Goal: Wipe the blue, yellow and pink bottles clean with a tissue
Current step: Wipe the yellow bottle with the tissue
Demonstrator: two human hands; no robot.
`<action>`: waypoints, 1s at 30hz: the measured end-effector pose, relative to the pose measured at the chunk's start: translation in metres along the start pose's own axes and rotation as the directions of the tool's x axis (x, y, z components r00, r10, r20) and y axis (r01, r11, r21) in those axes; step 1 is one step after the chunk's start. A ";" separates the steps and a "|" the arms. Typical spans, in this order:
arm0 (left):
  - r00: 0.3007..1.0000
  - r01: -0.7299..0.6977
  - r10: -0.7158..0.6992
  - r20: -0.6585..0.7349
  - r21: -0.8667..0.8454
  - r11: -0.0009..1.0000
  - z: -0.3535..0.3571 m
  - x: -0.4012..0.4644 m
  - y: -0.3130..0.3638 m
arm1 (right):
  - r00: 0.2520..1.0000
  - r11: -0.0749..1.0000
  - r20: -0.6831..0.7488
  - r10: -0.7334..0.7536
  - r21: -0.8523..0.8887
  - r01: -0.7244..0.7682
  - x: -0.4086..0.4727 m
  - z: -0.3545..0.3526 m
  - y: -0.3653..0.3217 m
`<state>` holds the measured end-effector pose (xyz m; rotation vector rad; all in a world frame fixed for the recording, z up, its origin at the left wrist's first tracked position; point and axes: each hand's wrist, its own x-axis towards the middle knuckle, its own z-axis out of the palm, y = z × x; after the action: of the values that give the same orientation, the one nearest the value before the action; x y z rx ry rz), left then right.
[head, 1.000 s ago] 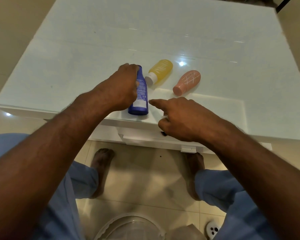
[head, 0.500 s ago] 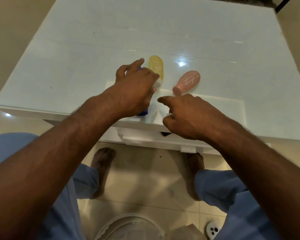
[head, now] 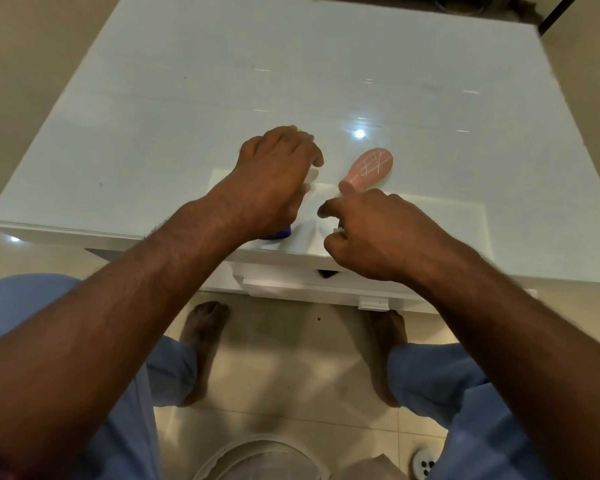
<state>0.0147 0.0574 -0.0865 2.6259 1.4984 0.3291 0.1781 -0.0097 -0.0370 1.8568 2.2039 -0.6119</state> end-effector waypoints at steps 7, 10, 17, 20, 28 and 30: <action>0.978 -0.114 0.055 0.203 0.289 0.950 -0.004 0.030 0.001 | 1.000 0.999 -0.018 -0.004 0.041 0.004 -0.004 -0.008 0.002; 0.978 -0.104 0.048 0.203 0.273 0.957 -0.006 0.039 0.004 | 0.999 0.997 -0.053 0.006 0.073 -0.002 -0.008 -0.012 0.011; 0.984 0.092 -0.121 -0.130 -0.211 0.973 -0.043 0.034 0.024 | 0.936 0.951 -0.325 0.136 0.306 -0.031 -0.004 -0.028 0.037; 0.963 0.094 -0.212 -0.168 -0.529 0.843 -0.064 -0.005 0.041 | 0.863 0.892 -0.448 0.234 0.453 -0.006 -0.006 -0.037 0.042; 0.804 0.375 -0.490 0.338 -0.927 -0.022 -0.059 -0.060 0.063 | 0.779 0.799 -0.589 0.214 0.565 0.208 -0.012 -0.030 0.030; 0.760 0.417 -0.479 0.439 -0.895 -0.158 -0.058 -0.056 0.061 | 0.756 0.777 -0.628 0.187 0.565 0.277 -0.014 -0.029 0.025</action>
<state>0.0243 -0.0228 -0.0258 0.8032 1.2408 0.9244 0.2088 -0.0067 -0.0097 2.7134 2.7066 -0.9087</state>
